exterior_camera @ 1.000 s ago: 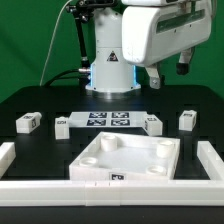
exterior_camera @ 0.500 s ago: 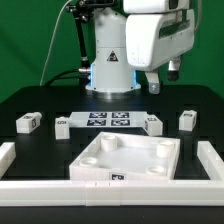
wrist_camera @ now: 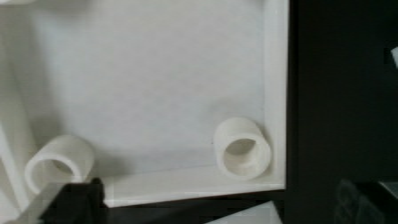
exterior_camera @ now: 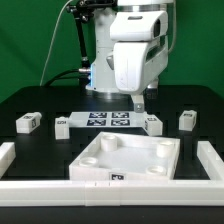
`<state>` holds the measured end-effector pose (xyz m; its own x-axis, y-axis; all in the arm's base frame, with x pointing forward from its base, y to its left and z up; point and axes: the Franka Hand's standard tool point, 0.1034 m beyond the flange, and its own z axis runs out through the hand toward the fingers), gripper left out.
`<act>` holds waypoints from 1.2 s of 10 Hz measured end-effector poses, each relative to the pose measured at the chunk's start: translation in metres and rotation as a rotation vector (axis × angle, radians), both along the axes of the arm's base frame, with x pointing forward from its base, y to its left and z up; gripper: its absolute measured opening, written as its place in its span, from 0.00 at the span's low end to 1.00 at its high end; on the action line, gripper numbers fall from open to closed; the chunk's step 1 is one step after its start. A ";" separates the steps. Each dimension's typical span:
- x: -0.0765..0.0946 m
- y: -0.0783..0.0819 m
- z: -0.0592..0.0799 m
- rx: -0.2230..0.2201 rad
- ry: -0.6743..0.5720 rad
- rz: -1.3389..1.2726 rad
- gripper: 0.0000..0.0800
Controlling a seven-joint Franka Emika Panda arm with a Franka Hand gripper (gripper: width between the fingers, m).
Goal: Assemble one leg
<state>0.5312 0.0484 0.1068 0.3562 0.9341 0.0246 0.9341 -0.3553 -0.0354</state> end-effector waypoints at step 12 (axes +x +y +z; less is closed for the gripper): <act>-0.031 -0.015 -0.084 0.025 0.034 0.033 0.81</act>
Offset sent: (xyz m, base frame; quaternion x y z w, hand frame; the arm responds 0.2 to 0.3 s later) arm -0.0378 0.0009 -0.0573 0.0052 0.0564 -0.0386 0.9977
